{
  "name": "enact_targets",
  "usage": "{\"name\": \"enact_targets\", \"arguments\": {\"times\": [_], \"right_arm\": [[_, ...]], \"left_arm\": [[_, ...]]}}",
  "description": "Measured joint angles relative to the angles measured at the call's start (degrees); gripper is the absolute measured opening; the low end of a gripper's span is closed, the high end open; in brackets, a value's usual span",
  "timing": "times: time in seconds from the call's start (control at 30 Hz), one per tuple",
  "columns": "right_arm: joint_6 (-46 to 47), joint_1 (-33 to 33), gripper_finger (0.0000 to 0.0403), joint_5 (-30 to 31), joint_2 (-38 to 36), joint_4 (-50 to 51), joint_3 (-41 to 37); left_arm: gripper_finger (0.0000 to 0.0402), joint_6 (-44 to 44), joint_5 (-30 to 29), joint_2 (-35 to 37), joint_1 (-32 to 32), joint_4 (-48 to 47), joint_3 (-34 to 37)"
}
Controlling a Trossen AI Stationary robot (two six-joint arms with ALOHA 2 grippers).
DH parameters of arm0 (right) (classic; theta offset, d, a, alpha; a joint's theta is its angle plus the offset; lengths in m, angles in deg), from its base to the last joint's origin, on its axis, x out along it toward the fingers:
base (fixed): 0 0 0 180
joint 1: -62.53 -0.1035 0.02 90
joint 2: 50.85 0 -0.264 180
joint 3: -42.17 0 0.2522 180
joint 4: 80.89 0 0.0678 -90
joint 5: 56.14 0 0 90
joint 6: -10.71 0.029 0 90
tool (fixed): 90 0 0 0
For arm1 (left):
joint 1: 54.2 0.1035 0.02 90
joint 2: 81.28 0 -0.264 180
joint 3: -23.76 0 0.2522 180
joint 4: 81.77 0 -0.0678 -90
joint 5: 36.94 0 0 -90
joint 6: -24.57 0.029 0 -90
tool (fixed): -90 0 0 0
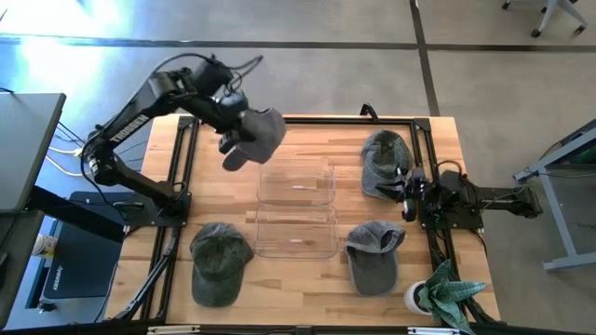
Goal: Pick & Place hat
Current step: Put the top gray cap into the top transparent bin
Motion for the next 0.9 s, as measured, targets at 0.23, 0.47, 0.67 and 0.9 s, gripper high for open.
{"name": "enact_targets", "arguments": {"times": [0.23, 0.47, 0.67, 0.9], "right_arm": [[21.71, 0.00, 0.0012, 6.52, 0.08, -16.51, 0.00], [20.03, 0.00, 0.0013, 9.94, 6.14, -26.58, 3.13], [10.75, 0.00, 0.0060, 7.10, 21.87, -25.72, 14.38], [-10.24, 0.58, 0.0175, 1.68, 39.03, -9.16, 35.25]], "left_arm": [[0.0001, -7.35, 8.13, 0.01, -0.02, 10.38, -5.46], [0.0001, -11.83, 12.57, -0.75, -2.24, 24.30, -5.68], [0.0001, -14.85, 14.29, -3.15, -8.54, 36.23, -5.65], [0.0001, -19.86, 17.03, -5.70, -14.81, 47.96, -5.67]]}}
